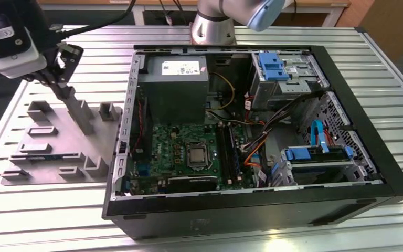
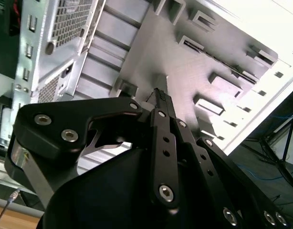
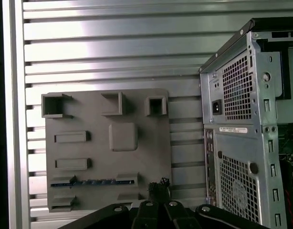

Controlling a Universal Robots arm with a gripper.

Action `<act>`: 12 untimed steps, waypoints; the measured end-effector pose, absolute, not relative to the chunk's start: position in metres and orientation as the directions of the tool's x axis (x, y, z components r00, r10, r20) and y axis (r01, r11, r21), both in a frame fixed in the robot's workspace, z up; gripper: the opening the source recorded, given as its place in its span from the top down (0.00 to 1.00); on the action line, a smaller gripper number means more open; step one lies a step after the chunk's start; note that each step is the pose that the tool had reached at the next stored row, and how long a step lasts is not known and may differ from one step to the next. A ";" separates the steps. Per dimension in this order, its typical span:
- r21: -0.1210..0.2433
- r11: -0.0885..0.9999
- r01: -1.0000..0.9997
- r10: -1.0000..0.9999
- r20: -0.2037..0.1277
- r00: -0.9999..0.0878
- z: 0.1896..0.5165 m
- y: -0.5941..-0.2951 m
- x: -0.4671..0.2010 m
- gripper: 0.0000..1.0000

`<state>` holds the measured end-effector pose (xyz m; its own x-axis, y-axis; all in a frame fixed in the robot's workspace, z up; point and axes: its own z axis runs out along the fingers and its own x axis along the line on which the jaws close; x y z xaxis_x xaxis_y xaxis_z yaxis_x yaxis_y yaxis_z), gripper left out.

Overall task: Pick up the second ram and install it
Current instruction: 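Reach for the second ram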

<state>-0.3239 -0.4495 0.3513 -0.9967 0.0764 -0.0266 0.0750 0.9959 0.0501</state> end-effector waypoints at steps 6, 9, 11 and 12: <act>0.050 0.996 0.075 0.076 -0.027 -0.997 0.346 -0.452 -0.335 0.89; 0.050 0.996 0.075 0.076 -0.027 -0.997 0.343 -0.454 -0.340 0.89; 0.050 0.996 0.075 0.076 -0.027 -0.997 0.340 -0.454 -0.343 0.89; 0.050 0.996 0.075 0.076 -0.027 -0.997 0.339 -0.455 -0.345 0.89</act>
